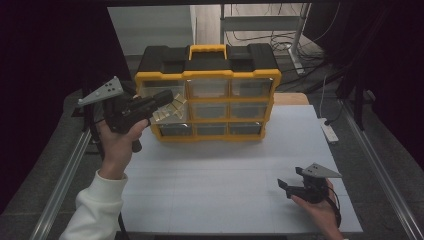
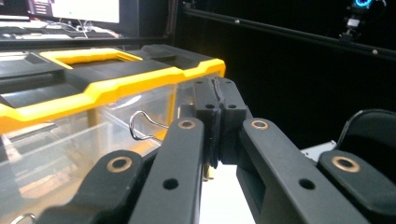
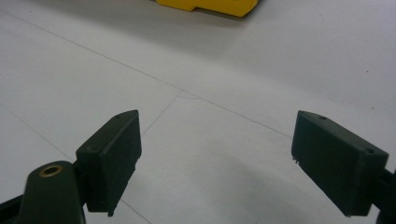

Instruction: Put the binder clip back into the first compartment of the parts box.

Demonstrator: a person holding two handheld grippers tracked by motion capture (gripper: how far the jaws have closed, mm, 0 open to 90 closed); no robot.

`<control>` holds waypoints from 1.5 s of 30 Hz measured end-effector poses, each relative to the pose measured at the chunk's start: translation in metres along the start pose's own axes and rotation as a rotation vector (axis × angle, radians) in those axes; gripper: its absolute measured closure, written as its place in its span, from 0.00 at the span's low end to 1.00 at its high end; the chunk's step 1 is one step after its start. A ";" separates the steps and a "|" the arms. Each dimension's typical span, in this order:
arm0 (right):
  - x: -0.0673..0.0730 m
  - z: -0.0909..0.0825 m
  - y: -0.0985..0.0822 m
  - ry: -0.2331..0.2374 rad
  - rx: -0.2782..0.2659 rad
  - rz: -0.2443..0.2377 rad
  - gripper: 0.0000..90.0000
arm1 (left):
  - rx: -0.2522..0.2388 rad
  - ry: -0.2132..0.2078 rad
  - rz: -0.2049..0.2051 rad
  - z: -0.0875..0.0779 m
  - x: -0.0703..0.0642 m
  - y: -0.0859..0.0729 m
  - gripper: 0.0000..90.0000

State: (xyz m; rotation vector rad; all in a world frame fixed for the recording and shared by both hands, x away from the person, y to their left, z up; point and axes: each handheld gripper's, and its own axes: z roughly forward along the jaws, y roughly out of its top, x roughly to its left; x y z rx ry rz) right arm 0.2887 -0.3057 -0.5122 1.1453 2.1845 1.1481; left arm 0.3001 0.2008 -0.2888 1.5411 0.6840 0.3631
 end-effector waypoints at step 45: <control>0.004 0.000 0.002 0.004 0.002 -0.020 0.18 | 0.296 0.055 -0.033 -0.011 -0.005 -0.148 0.28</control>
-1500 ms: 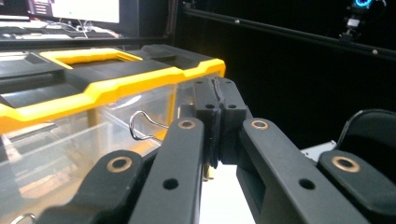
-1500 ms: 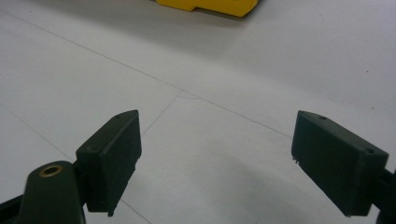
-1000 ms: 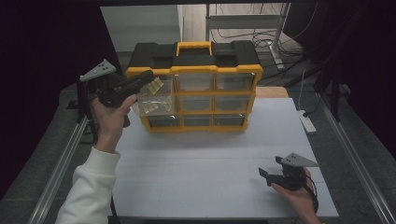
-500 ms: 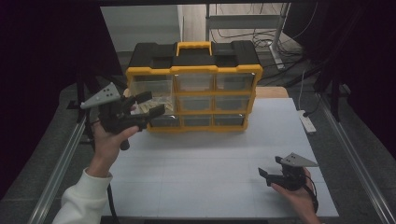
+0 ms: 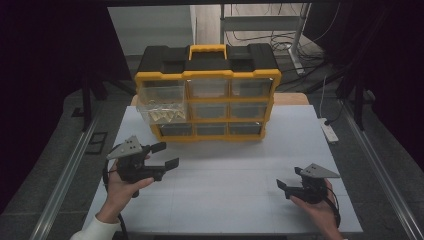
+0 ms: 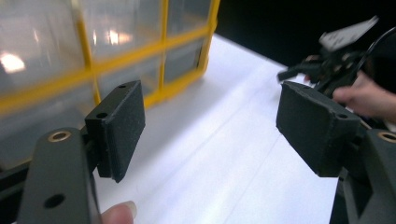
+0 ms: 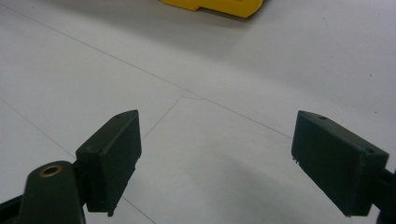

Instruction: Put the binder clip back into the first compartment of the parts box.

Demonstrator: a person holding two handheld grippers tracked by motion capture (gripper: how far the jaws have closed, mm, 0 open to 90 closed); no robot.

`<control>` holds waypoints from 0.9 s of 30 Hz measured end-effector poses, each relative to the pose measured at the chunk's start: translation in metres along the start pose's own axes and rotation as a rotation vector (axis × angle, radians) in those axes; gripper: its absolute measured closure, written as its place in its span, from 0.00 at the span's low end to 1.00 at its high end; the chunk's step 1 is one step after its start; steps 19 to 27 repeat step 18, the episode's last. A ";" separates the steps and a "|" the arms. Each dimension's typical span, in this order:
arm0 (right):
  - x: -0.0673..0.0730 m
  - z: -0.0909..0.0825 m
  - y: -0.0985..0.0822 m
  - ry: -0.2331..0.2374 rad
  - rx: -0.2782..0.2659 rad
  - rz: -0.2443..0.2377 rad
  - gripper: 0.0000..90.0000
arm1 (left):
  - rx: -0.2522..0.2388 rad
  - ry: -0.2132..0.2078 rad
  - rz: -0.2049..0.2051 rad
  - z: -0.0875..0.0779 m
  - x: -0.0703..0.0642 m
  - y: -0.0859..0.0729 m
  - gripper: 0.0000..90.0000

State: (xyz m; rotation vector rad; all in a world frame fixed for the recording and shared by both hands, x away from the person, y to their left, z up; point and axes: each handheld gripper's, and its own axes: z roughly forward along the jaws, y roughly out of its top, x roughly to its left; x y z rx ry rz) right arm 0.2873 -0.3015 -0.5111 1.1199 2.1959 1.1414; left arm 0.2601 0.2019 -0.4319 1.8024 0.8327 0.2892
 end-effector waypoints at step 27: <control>0.000 0.000 0.002 0.011 -0.019 -0.008 0.18 | 0.124 0.068 -0.056 0.023 0.019 -0.053 0.23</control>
